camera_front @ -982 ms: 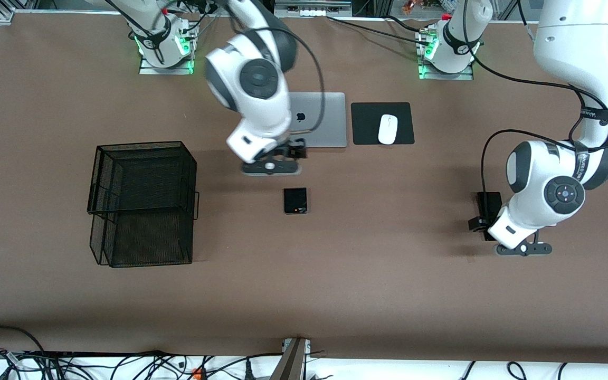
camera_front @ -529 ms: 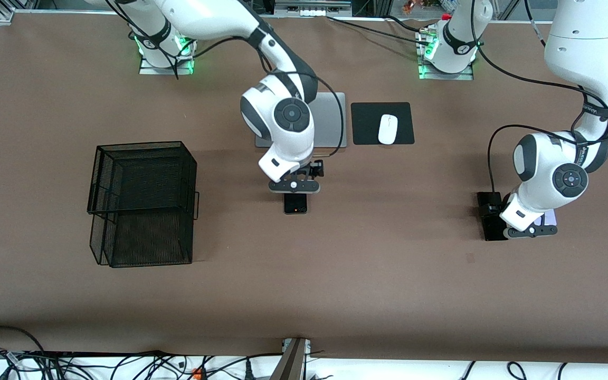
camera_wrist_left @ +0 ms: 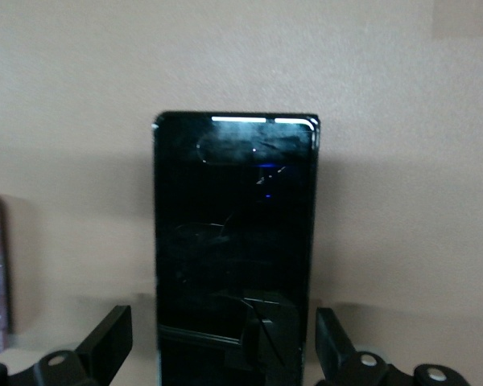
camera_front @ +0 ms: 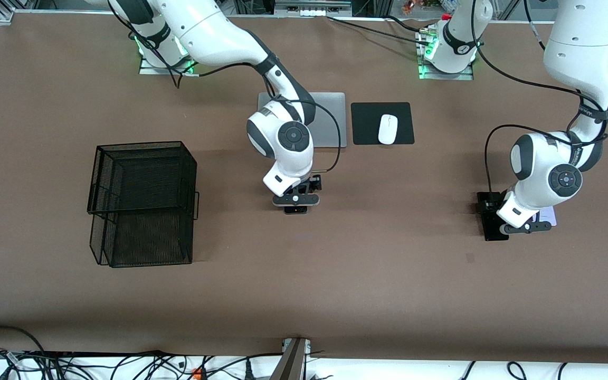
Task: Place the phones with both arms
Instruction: 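Grasp the flip phone while the left gripper grasps the black smartphone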
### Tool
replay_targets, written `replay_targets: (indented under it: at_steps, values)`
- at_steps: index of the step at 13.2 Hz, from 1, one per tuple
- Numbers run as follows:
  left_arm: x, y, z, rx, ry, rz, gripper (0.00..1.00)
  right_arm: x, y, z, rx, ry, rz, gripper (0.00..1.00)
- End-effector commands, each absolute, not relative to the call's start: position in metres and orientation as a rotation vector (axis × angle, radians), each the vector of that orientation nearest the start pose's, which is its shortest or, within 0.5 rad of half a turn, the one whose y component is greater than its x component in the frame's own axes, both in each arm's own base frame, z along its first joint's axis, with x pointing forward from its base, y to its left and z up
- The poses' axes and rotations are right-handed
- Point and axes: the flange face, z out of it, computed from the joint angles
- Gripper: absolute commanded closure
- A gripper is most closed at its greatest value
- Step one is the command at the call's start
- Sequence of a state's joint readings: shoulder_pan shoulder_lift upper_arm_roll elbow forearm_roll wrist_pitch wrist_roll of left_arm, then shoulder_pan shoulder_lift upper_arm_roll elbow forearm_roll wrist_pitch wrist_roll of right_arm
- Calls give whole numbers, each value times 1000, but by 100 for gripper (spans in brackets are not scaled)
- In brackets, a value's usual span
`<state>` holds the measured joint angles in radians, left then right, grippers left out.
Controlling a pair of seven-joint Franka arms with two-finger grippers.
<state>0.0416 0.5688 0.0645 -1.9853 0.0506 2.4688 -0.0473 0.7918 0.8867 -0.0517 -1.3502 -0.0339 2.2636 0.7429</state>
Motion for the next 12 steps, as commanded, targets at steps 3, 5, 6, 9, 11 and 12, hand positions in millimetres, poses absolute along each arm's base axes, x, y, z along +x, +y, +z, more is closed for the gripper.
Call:
replay_targets:
  at_steps: [3, 5, 6, 9, 11, 12]
  values:
    - [595, 59, 158, -3114, -165, 142, 31, 542, 509, 173, -3163, -101, -148, 0]
    - [598, 56, 161, -3117, -159, 137, 78, 542, 510, 172, -3156, -102, -151, 6]
    - [598, 55, 164, -3117, -156, 135, 82, 543, 509, 172, -3156, -107, -151, 41]
    - [610, 37, 205, -3123, -123, 108, 83, 547, 510, 197, -3149, -107, -164, 95]
    - [628, 25, 236, -3127, -96, 179, 83, 549, 505, 236, -3184, -83, -110, 95]
    - [637, 20, 252, -3125, -84, 210, 83, 552, 500, 266, -3199, -60, -77, 95]
